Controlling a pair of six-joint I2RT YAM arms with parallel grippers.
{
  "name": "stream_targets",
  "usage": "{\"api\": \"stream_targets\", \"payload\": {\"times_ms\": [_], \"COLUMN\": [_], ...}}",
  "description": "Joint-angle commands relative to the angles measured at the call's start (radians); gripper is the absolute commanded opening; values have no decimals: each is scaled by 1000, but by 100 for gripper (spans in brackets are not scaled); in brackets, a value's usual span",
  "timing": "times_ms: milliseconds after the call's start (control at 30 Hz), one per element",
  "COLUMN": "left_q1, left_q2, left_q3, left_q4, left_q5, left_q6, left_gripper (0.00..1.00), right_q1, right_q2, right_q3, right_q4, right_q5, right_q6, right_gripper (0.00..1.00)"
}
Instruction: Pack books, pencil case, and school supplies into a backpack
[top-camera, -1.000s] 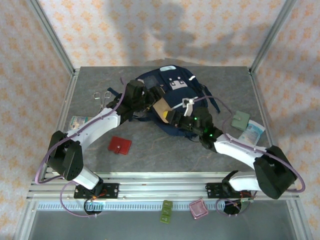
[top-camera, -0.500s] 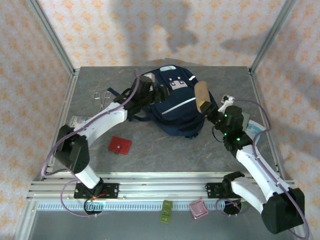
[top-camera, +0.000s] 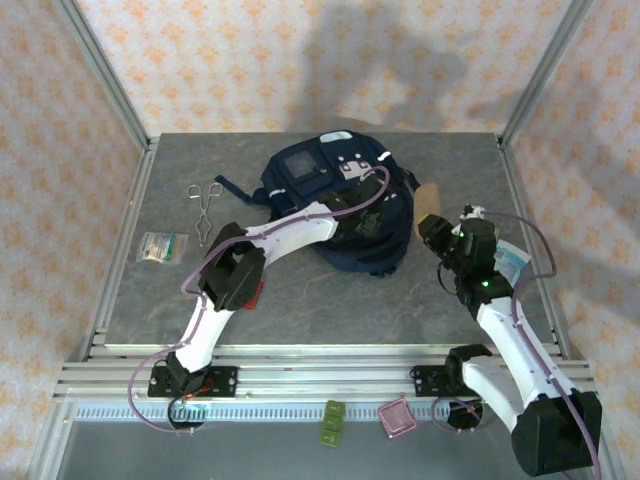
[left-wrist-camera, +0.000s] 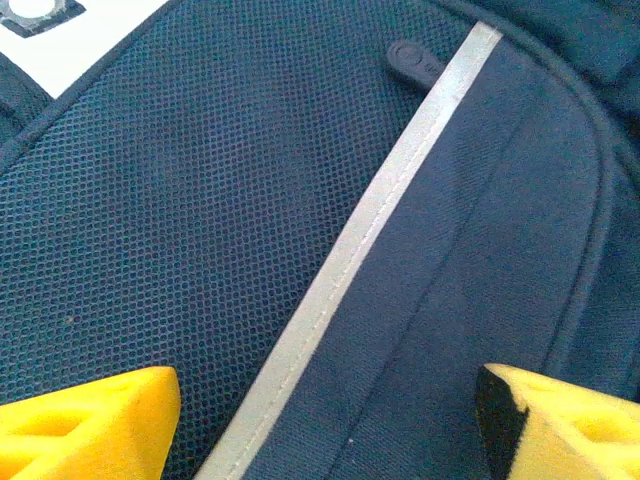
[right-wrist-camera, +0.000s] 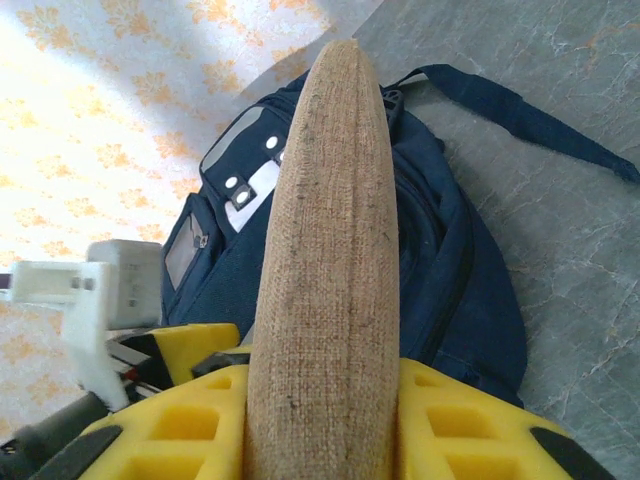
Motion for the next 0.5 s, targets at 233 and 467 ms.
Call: {"api": "stream_targets", "payload": {"times_ms": [233, 467], "left_q1": [-43, -60], "left_q2": [32, -125], "left_q3": [6, -118], "left_q4": [-31, 81], "left_q5": [-283, -64], "left_q6": [141, 147], "left_gripper": [76, 79], "right_q1": [-8, -7], "right_q2": [1, 4], "right_q3": [-33, -29], "right_q4": [76, 78], "right_q5": [-30, -30], "right_q6": [21, 21], "right_gripper": [30, 30]}}
